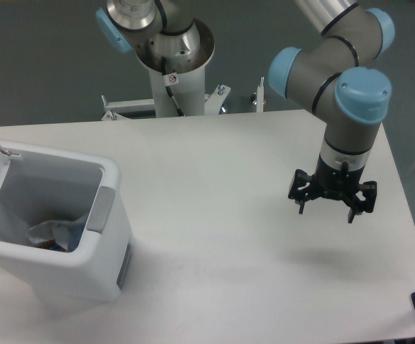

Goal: Place the trash in the trash can

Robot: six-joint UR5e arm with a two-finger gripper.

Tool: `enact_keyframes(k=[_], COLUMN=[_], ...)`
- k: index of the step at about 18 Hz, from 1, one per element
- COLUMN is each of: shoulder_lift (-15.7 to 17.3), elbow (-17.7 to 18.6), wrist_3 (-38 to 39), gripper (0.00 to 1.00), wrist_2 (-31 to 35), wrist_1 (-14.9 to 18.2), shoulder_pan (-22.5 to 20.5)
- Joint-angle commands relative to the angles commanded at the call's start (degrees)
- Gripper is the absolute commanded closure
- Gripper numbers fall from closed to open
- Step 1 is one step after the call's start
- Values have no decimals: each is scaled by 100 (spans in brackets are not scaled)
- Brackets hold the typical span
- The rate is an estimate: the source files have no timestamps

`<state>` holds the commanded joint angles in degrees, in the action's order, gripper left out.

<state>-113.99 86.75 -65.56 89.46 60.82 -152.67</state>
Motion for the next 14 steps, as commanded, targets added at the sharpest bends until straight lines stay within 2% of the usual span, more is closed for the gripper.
enact_keyframes(k=[2,8,14], shoulder_lift=[-26,-35,-26], elbow=[0,0,62], wrist_3=[-44,-53,-545], gripper=[0,0,0], wrist_2=[194,212,344], wrist_1=[17,9,-9], shoulder_pan=[9,114,132])
